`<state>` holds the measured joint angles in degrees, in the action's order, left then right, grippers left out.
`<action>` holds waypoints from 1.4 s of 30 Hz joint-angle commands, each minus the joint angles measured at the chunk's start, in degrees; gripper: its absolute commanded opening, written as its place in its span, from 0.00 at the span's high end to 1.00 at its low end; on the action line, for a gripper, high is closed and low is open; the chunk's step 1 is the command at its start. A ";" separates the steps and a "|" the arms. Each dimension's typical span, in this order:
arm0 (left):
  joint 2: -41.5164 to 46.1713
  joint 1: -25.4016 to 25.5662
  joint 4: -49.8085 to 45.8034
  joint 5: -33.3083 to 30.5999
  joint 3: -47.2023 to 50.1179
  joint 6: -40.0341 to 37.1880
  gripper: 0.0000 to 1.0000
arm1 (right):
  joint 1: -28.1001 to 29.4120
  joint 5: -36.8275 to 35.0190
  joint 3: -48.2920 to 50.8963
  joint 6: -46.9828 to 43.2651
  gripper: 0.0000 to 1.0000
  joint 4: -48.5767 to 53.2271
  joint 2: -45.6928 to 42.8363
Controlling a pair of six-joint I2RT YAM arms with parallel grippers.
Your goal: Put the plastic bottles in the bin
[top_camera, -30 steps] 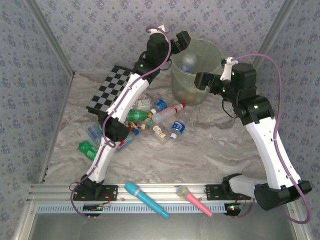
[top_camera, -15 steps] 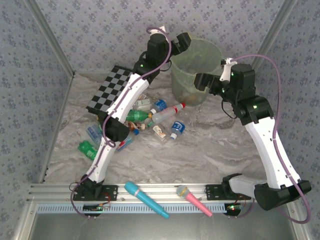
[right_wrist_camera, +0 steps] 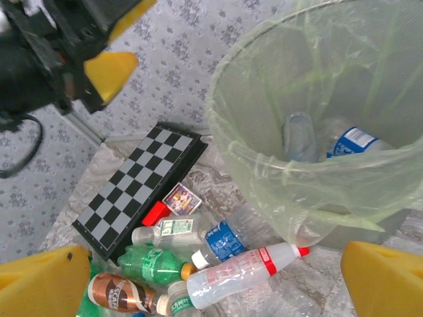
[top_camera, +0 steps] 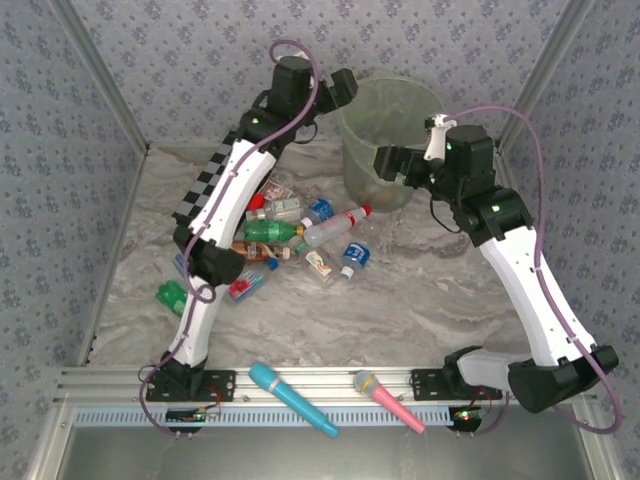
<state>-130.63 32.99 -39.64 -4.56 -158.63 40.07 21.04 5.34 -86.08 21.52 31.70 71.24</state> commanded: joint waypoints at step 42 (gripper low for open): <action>77.23 -21.13 -24.05 -3.35 114.22 39.44 0.13 | 11.30 8.19 -10.38 -8.34 0.00 -1.47 16.21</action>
<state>-54.04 11.99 -57.84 -10.13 -46.24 75.24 31.92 12.88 -95.20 13.87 29.76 86.80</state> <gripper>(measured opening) 0.869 0.995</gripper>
